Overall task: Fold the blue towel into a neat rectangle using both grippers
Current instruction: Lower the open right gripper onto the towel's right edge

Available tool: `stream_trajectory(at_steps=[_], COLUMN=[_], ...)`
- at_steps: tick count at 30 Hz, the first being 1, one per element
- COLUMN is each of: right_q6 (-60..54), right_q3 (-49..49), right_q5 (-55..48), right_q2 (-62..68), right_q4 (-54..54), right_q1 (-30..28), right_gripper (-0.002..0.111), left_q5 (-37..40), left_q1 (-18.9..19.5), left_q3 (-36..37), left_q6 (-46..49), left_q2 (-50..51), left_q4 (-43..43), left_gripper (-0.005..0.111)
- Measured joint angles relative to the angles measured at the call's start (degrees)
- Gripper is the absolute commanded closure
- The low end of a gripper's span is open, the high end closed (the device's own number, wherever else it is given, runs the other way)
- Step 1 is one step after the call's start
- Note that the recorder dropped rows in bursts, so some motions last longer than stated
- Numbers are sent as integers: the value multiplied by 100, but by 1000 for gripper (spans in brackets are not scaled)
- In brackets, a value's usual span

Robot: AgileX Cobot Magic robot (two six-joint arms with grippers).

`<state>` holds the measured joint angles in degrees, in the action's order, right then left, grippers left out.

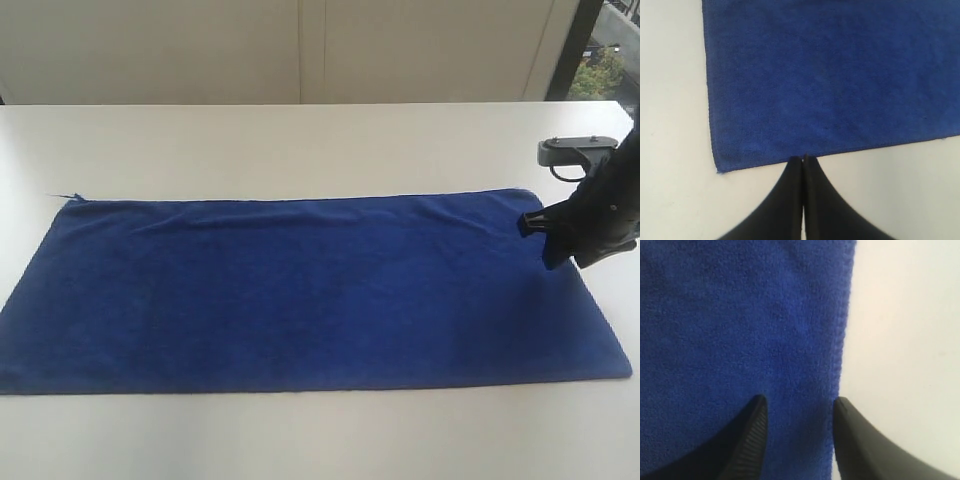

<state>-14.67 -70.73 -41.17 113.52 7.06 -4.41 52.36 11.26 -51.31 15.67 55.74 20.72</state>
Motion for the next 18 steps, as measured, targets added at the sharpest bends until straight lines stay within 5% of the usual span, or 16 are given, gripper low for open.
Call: stream_trajectory(at_steps=[13, 18], right_q6=[0, 0], right_q3=[0, 0], right_q5=[136, 105], right_q2=[171, 171], right_q4=[-61, -61], right_q1=[0, 0], right_gripper=[68, 90], left_q5=[0, 0], left_q1=[0, 0], left_q3=[0, 0], left_q6=[0, 0], left_q2=[0, 0], left_q4=[0, 0], left_gripper=[107, 107])
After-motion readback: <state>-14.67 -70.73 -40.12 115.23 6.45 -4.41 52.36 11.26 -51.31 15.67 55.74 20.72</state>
